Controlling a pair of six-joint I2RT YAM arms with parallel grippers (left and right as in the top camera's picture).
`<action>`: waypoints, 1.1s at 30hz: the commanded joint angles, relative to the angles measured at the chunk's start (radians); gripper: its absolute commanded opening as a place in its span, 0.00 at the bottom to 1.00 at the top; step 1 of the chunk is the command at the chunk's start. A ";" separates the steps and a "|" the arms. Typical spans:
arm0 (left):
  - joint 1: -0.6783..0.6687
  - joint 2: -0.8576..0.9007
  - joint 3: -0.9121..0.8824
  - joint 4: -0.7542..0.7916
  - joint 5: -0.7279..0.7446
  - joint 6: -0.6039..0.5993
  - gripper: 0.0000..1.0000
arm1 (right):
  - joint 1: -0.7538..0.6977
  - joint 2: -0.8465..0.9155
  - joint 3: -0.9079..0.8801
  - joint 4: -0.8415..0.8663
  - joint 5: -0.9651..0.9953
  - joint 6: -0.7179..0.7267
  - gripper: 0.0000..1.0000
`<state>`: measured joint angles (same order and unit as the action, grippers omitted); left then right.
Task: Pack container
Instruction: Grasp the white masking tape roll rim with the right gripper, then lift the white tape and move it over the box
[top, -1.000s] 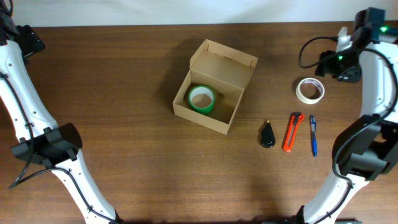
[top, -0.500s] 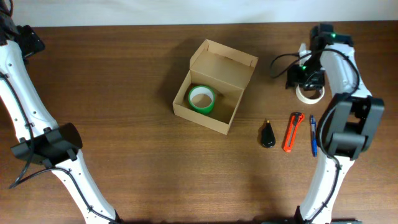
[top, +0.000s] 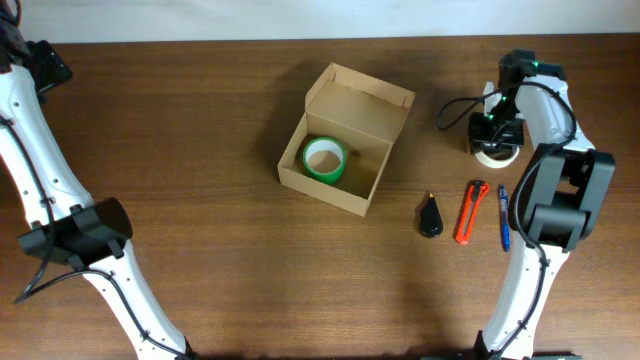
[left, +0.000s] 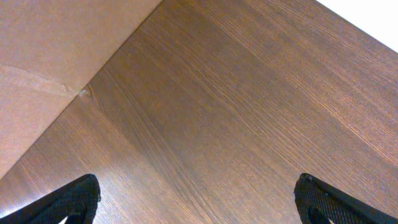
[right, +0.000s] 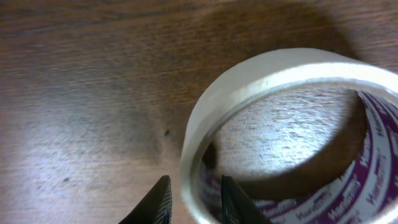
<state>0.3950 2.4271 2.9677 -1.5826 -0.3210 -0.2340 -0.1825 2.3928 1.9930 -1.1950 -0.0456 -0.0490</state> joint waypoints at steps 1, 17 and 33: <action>0.001 -0.019 -0.008 -0.002 0.004 0.004 1.00 | 0.000 0.037 -0.005 -0.003 0.001 0.005 0.27; 0.001 -0.019 -0.008 -0.002 0.004 0.004 1.00 | 0.006 0.048 0.129 -0.083 -0.148 0.004 0.04; 0.001 -0.019 -0.008 -0.002 0.004 0.004 1.00 | 0.306 -0.034 0.920 -0.365 -0.204 0.000 0.04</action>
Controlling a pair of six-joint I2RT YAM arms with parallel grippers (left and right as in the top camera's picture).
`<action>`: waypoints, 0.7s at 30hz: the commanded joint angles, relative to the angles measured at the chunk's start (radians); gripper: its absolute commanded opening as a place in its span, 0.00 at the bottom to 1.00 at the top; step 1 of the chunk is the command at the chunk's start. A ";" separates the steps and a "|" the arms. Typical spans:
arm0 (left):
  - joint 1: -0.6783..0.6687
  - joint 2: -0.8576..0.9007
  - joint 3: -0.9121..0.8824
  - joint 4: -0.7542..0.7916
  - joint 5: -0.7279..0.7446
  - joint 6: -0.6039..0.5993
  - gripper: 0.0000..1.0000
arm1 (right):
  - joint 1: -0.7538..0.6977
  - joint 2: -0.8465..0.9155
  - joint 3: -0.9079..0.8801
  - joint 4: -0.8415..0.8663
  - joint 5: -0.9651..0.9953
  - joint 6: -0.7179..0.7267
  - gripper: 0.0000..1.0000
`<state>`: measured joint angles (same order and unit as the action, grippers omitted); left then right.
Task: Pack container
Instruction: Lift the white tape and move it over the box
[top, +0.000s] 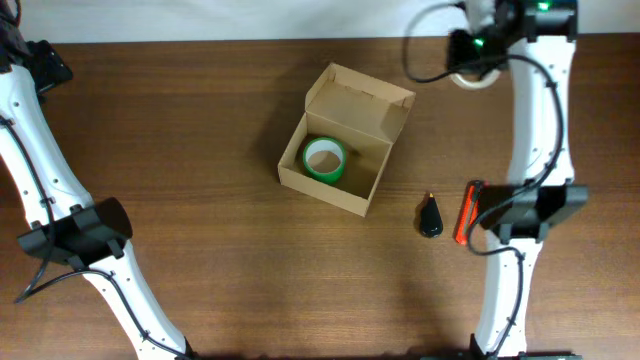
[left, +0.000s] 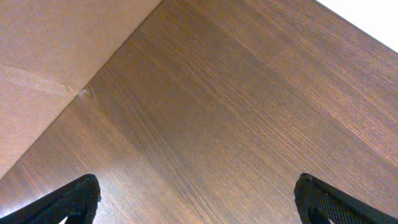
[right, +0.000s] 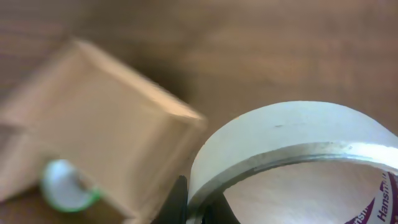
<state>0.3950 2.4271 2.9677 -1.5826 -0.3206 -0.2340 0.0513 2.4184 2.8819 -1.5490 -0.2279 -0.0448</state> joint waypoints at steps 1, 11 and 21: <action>0.001 -0.019 -0.008 -0.002 0.004 0.004 1.00 | 0.110 -0.074 0.031 -0.015 -0.011 -0.003 0.04; 0.001 -0.019 -0.008 -0.002 0.004 0.004 1.00 | 0.459 -0.089 -0.039 -0.040 0.132 -0.011 0.04; 0.001 -0.019 -0.008 -0.002 0.004 0.004 1.00 | 0.561 -0.089 -0.393 0.089 0.266 -0.006 0.04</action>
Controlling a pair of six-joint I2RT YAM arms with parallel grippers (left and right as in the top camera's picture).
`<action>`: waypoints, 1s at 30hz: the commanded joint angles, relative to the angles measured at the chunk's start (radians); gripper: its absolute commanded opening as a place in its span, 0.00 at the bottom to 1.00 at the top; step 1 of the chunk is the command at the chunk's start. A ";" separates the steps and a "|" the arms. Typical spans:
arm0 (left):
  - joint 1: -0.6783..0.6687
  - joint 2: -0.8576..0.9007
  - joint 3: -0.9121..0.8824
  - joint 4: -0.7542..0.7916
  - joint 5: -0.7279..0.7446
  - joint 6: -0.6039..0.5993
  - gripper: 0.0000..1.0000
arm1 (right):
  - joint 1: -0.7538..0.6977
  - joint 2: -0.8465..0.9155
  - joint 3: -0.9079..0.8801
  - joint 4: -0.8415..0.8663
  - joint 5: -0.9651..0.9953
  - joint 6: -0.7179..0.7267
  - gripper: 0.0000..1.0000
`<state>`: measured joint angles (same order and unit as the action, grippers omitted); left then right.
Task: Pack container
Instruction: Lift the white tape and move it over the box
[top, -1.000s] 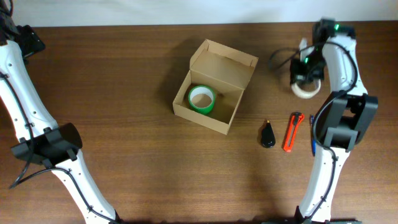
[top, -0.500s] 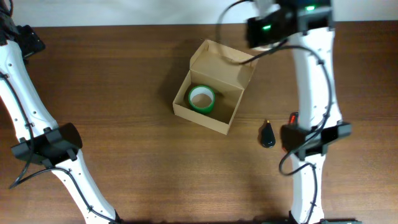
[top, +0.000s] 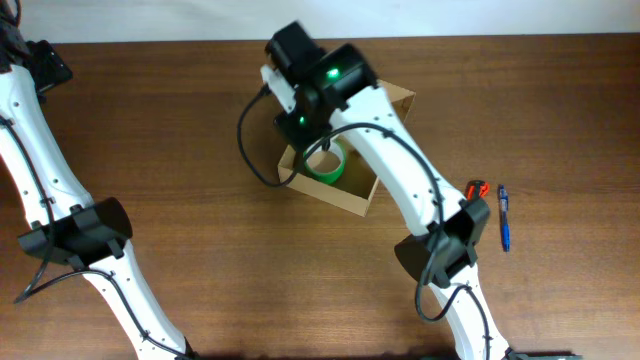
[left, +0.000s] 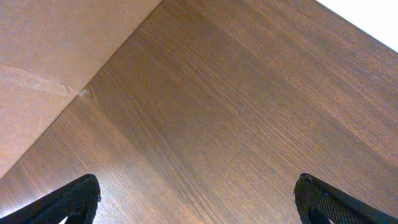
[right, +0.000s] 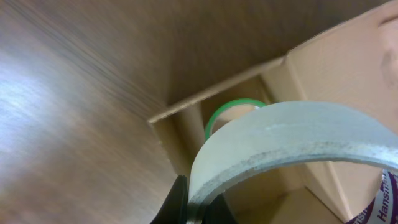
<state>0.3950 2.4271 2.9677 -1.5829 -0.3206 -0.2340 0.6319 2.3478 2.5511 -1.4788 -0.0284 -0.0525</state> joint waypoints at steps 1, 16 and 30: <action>0.001 -0.019 -0.008 -0.001 0.004 0.004 1.00 | -0.027 -0.018 -0.085 0.029 0.066 0.005 0.04; 0.001 -0.019 -0.008 -0.001 0.004 0.004 1.00 | -0.072 0.040 -0.165 0.081 -0.029 -0.003 0.03; 0.001 -0.019 -0.008 -0.001 0.004 0.004 1.00 | -0.060 0.098 -0.174 0.073 -0.093 -0.003 0.04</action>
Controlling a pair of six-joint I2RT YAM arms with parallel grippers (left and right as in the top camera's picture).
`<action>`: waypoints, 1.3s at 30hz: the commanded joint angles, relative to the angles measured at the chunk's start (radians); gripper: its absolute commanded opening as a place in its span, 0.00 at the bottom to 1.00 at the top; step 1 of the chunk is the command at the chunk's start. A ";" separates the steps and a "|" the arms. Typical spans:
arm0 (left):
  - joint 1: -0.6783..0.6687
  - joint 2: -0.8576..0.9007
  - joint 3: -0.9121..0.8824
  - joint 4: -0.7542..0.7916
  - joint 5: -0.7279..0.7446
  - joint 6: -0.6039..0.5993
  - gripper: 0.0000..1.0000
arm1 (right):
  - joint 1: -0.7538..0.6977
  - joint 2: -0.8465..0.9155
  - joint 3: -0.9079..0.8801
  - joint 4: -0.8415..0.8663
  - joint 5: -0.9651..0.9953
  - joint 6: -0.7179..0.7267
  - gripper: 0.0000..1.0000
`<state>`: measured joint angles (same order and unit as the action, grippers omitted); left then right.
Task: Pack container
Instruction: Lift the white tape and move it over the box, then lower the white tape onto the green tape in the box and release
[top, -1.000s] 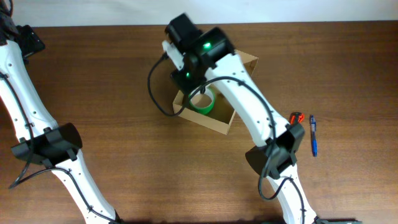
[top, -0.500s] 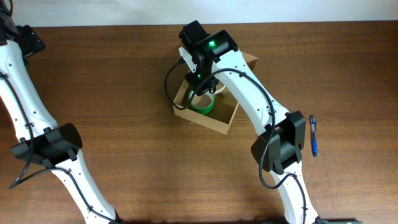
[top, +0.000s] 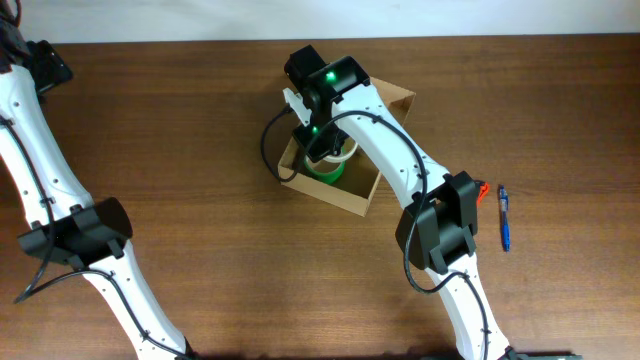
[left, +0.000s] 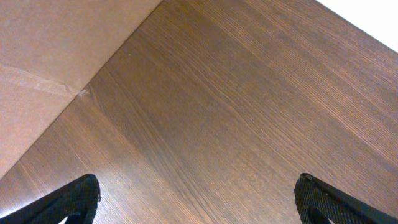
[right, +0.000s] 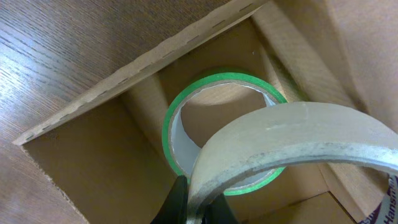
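The open cardboard box (top: 362, 195) stands at the table's middle, and a green tape roll (right: 214, 79) lies flat on its floor. My right gripper (right: 199, 206) is shut on the rim of a white tape roll (right: 292, 146) and holds it just above the green roll, inside the box walls (right: 140, 64). From overhead the right gripper (top: 318, 140) sits over the box's left half. My left gripper (left: 196, 200) is open over bare wood, far from the box, with nothing between its fingers.
A blue pen (top: 503, 215) and the tip of a red cutter (top: 479, 189) lie to the right, the cutter mostly hidden by my right arm. A flat cardboard sheet (left: 43, 56) shows in the left wrist view. The box's lid flap (top: 395, 100) stands open at the back.
My right gripper, still shut on the white roll, was over the box's left edge and is now lower, inside the box right above the green roll. The left arm has not moved.
My right gripper's fingers straddled the white roll's rim on the table at the far right. Then it held the roll lifted near the back edge. Later the roll was over the box's left corner, and now it hangs inside the box above the green roll.
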<state>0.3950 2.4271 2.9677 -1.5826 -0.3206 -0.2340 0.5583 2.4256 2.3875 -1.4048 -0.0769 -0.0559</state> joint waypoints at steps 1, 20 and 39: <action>0.001 -0.019 -0.008 -0.002 0.004 0.004 1.00 | 0.017 0.020 -0.010 0.000 -0.043 0.000 0.04; 0.001 -0.019 -0.008 -0.002 0.004 0.004 1.00 | 0.060 0.008 0.051 -0.043 -0.053 -0.038 0.04; 0.001 -0.019 -0.008 -0.002 0.004 0.004 1.00 | 0.084 -0.026 0.126 -0.080 -0.021 -0.033 0.03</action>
<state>0.3950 2.4271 2.9677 -1.5826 -0.3206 -0.2344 0.6258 2.4252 2.4977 -1.4849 -0.0952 -0.0860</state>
